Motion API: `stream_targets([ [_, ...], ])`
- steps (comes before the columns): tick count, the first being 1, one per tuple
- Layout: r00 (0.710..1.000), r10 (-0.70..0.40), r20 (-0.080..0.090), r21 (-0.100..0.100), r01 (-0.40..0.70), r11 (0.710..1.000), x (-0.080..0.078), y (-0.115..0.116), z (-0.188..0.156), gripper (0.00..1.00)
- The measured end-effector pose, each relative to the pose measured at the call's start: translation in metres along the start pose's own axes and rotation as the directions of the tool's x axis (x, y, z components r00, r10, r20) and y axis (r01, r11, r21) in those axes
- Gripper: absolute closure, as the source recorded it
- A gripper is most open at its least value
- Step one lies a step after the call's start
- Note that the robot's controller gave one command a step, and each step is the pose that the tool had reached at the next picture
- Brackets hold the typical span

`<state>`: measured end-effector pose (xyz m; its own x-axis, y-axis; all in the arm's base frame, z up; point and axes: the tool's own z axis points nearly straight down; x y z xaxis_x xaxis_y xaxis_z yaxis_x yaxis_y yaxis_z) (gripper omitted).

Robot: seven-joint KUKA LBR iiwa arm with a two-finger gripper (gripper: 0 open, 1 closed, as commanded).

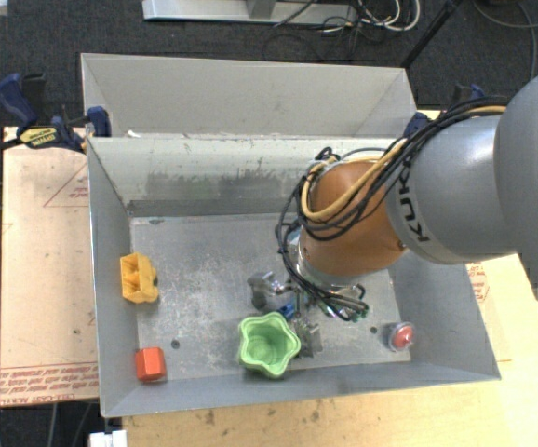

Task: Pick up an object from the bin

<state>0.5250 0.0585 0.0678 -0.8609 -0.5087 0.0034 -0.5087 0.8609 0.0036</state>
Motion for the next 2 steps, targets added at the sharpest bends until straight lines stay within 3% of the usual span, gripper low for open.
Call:
stream_targets([
  [1,1.0,0.001,0.005,0.002,-0.001,1.0,-0.002,-0.001,-0.003,1.0],
  [2,0.998,0.055,0.015,0.007,-0.055,0.998,-0.011,-0.012,-0.119,1.0],
])
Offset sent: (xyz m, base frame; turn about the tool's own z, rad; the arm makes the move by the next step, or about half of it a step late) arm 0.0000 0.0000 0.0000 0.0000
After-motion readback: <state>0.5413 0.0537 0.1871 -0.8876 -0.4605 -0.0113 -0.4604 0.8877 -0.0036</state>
